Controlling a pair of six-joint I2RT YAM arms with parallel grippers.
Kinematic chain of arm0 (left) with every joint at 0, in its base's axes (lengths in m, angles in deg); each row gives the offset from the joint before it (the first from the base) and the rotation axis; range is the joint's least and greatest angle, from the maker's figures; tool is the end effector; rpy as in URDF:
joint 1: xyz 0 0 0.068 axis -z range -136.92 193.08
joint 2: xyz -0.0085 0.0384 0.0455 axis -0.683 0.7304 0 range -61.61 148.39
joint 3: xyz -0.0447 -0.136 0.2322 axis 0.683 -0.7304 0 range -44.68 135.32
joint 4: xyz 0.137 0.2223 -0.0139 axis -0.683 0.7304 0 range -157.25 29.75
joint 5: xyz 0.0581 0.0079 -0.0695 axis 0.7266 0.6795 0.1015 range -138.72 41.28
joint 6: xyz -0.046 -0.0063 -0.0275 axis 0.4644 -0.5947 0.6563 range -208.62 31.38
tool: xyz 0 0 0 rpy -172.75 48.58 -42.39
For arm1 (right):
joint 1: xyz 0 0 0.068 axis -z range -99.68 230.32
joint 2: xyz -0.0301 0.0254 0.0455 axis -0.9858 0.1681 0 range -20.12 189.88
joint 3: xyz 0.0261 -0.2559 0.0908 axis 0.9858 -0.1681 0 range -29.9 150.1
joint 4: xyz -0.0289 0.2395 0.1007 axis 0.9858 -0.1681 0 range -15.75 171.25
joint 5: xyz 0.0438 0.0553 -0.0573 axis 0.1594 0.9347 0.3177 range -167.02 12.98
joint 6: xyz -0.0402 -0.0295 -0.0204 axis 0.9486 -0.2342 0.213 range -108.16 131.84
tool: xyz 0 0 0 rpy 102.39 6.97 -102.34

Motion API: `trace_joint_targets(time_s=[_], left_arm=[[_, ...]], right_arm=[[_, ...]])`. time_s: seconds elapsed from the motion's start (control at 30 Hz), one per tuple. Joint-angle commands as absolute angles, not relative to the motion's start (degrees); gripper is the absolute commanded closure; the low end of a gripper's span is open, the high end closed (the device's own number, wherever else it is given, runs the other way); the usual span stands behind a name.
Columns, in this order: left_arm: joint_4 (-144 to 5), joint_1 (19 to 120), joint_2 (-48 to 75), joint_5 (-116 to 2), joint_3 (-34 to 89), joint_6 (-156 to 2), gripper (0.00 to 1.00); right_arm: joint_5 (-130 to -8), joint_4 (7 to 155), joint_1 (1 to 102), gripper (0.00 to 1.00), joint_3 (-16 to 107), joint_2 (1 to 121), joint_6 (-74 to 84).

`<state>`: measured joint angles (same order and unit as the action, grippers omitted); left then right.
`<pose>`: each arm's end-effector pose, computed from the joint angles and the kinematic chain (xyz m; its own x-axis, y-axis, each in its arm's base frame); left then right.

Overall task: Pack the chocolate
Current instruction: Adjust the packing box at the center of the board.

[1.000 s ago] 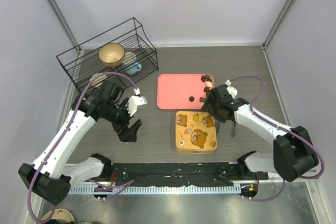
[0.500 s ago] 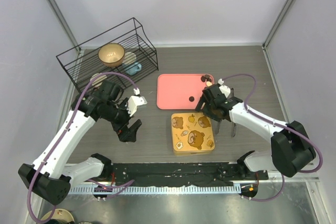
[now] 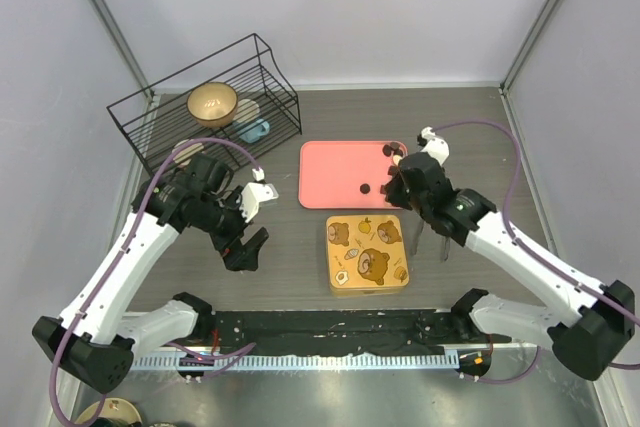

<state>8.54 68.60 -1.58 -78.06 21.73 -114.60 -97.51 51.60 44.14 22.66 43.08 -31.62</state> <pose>0.1386 -0.0856 0.3307 -0.5267 0.6746 -0.5172 0.8475 0.4637 -0.2582 0.1967 0.1286 0.2934 -0.6110 0.3514 -0.7093 0.1141 0.9258 0.3603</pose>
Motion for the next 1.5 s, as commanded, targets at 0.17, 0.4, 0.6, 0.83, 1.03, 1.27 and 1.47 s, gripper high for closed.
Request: trace_joint_targets(time_s=[0.17, 0.4, 0.6, 0.83, 1.03, 1.27, 1.47], left_arm=[[8.1, 68.9, -1.0, -77.6, 23.9, -113.8, 0.0], [8.2, 68.8, -0.7, -77.1, 24.3, -113.4, 0.0], [8.4, 68.9, -0.7, -76.6, 24.3, -113.3, 0.0], [8.7, 68.9, -1.0, -76.6, 24.6, -113.5, 0.0], [8.9, 68.8, -1.4, -76.8, 24.4, -113.9, 0.0], [9.1, 68.8, -1.5, -76.8, 24.5, -114.2, 0.0], [9.1, 68.9, -1.5, -76.8, 24.6, -114.4, 0.0]], right_arm=[[-97.5, 58.6, 21.8, 0.99, 18.2, 39.5, -32.5], [-93.6, 67.2, 15.0, 0.99, 13.2, 42.5, -36.7], [-92.6, 69.1, 14.6, 0.99, 11.8, 46.0, -37.8], [-90.6, 71.8, 14.6, 0.99, 9.5, 49.4, -39.0], [-88.6, 74.0, 14.6, 0.99, 8.5, 52.1, -39.8], [-87.1, 74.3, 14.5, 0.99, 10.2, 53.5, -39.2], [-90.1, 69.9, 14.6, 0.99, 14.2, 47.3, -36.9]])
